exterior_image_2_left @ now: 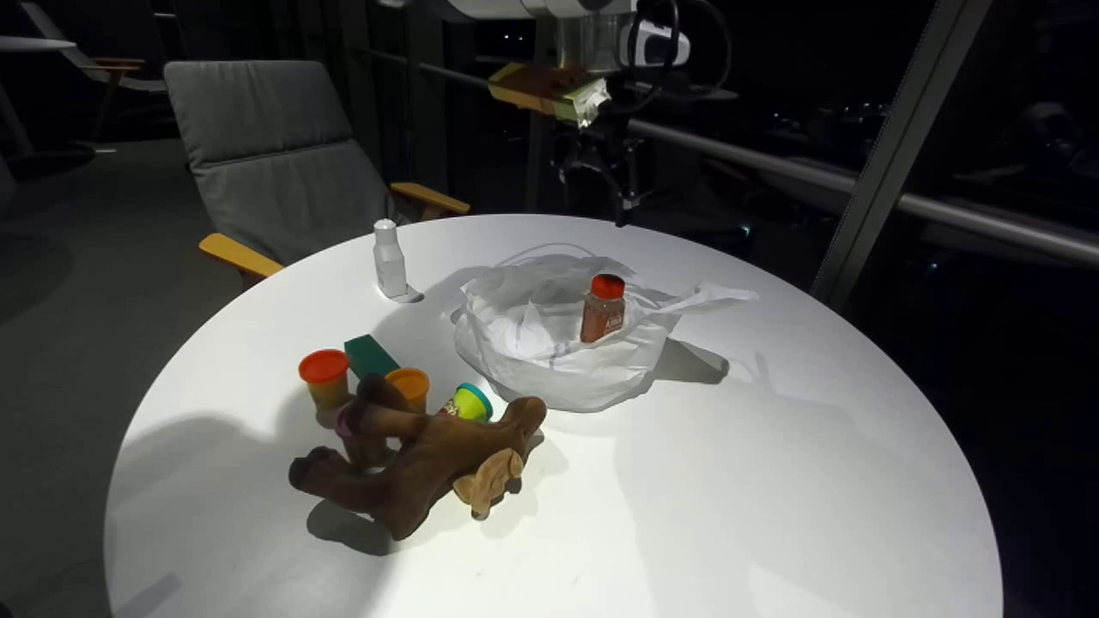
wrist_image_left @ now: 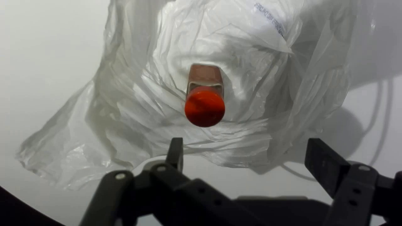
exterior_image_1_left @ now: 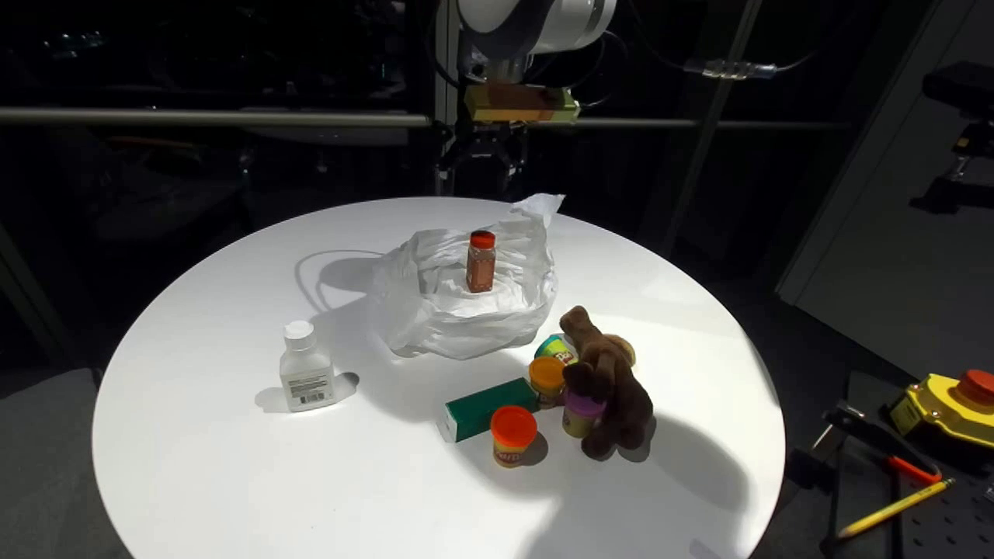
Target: Put the containers, reindeer toy and green block inside the white plastic bag
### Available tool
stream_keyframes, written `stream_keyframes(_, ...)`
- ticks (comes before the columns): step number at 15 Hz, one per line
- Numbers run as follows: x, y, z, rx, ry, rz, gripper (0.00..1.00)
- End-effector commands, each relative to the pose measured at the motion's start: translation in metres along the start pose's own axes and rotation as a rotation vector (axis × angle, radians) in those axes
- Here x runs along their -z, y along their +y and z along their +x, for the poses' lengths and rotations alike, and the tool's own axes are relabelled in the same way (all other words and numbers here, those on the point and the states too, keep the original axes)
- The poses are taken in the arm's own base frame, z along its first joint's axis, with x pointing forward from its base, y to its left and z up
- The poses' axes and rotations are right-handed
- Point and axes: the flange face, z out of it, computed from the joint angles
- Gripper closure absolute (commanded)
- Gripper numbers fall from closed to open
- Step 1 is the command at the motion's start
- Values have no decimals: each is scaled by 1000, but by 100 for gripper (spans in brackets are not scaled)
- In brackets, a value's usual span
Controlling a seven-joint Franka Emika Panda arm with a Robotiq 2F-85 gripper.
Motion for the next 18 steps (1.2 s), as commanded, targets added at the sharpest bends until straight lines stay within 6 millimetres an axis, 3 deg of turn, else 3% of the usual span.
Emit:
stream_keyframes(1,32,16,-46,41,-65,28,0)
stream_keyframes(3,39,11,-67,93,-95,48,0)
stream_keyframes(5,44,-6,-87,163,-133,81,0)
stream_keyframes(9,41,-65,-129,287,-210,146,0)
stream_keyframes(14,17,-146,-178,511,-268,159,0)
stream_keyframes(18,-4,-190,-204,665,-272,124,0)
